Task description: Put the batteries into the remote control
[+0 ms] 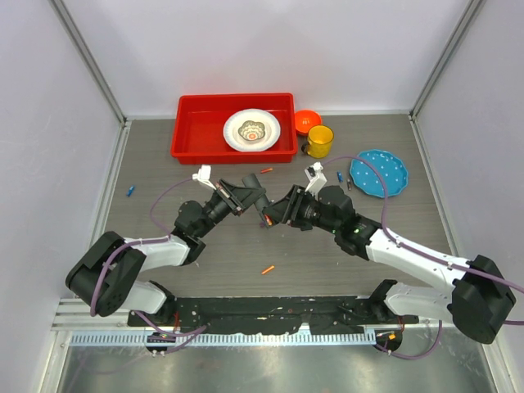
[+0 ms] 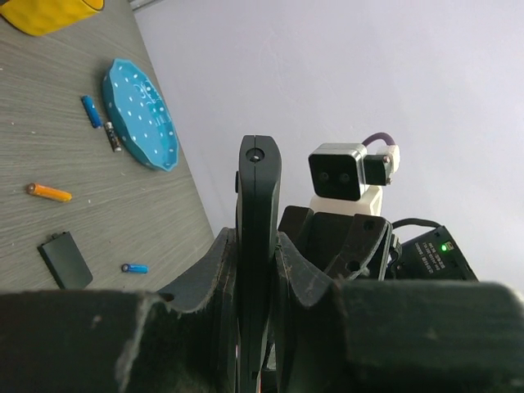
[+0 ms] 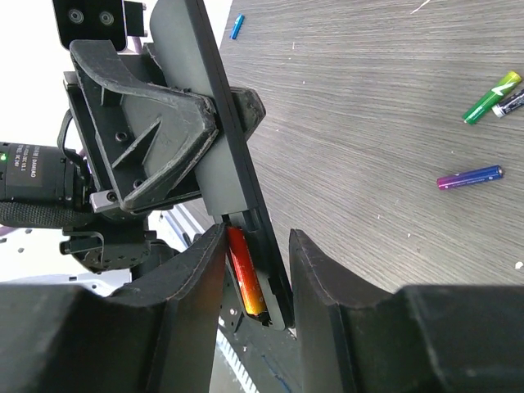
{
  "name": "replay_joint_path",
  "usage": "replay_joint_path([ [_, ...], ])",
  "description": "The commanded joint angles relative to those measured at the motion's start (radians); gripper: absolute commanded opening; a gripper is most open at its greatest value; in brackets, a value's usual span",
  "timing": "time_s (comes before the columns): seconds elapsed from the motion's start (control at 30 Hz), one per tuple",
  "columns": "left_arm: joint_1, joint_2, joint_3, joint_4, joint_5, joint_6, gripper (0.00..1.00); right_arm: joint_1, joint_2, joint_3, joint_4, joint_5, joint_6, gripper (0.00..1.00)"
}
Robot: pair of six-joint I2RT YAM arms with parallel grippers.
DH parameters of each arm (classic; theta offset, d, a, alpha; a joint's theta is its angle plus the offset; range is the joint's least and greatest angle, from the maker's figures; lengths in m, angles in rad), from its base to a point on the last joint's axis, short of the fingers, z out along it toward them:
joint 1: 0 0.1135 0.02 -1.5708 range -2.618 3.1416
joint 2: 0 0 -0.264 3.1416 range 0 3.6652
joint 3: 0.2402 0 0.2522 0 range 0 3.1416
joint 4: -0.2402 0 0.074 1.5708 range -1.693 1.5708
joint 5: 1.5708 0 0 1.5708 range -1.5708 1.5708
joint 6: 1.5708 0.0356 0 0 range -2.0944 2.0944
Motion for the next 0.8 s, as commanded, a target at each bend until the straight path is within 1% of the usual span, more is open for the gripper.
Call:
replay_joint_path([
  [0.0, 0.01, -0.046, 0.08, 0.305, -0.072, -0.011, 0.0, 0.025, 0.032, 0.003, -0.15, -0.011, -0.064, 0.41],
  [0.23, 0.01, -0.048, 0.082, 0.298, -0.063, -0.011, 0.0, 0.025, 0.032, 0.005, -0.147, -0.01, -0.065, 0.42],
  [0.33, 0.01, -0.043, 0.069, 0.298, -0.058, -0.008, 0.0, 0.025, 0.015, 0.018, -0.133, -0.011, -0.059, 0.47],
  [0.37, 0.01, -0.042, 0.059, 0.299, -0.06, -0.008, 0.0, 0.025, 0.011, 0.026, -0.133, -0.011, -0.055, 0.51],
  [0.43, 0.01, -0.035, 0.043, 0.304, -0.058, -0.006, 0.0, 0.025, -0.001, 0.054, -0.135, -0.011, -0.051, 0.55],
  [0.47, 0.01, -0.034, 0.039, 0.311, -0.057, -0.005, 0.0, 0.025, -0.005, 0.063, -0.136, -0.011, -0.05, 0.59],
  [0.77, 0.009, -0.02, 0.008, 0.341, -0.058, -0.011, 0.0, 0.017, -0.047, 0.129, -0.15, -0.034, -0.065, 0.68],
])
